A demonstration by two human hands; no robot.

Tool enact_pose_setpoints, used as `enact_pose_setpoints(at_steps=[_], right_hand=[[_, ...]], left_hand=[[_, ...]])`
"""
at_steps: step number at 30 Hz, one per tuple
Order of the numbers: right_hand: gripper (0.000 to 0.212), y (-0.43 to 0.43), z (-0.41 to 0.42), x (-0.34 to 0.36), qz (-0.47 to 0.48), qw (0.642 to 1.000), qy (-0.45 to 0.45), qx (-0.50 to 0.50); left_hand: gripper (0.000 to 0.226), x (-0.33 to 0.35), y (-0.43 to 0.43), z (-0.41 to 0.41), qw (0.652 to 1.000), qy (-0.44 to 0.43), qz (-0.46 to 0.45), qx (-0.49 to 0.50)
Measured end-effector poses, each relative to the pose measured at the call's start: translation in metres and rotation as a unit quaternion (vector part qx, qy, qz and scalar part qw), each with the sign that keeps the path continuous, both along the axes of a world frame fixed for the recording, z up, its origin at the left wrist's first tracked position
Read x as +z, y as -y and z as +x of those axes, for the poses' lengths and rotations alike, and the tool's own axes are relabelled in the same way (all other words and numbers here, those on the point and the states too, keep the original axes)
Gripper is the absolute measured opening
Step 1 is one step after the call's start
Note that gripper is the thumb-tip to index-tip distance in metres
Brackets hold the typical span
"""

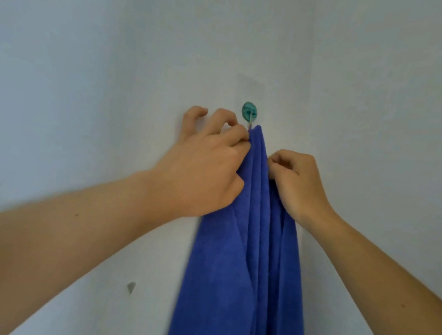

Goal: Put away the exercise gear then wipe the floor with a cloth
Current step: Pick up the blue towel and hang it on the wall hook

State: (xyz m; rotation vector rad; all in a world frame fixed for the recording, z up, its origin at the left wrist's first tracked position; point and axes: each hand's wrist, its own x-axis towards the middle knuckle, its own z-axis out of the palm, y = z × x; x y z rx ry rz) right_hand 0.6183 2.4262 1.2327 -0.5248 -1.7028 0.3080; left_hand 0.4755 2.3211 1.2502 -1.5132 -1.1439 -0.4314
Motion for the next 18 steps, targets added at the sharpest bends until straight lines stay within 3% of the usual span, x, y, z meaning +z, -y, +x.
enact_pose_setpoints(at_steps=[4, 9, 14, 18], right_hand=[[0.022, 0.014, 0.0, -0.009, -0.027, 0.999, 0.012, -0.022], [0.021, 0.057, -0.006, -0.011, 0.044, 0.986, -0.059, -0.15], [0.025, 0.148, -0.058, -0.061, 0.073, 0.994, -0.06, -0.048], [0.027, 0.233, -0.128, -0.116, 0.022, 0.997, 0.018, 0.065]], left_hand=[[0.039, -0.024, 0.021, -0.004, 0.999, -0.003, -0.045, 0.013], [0.04, -0.051, 0.081, -0.035, 0.999, 0.001, -0.034, 0.03], [0.041, -0.093, 0.183, -0.084, 0.988, 0.146, -0.047, 0.022], [0.04, -0.144, 0.286, -0.129, 0.967, 0.229, -0.063, 0.089]])
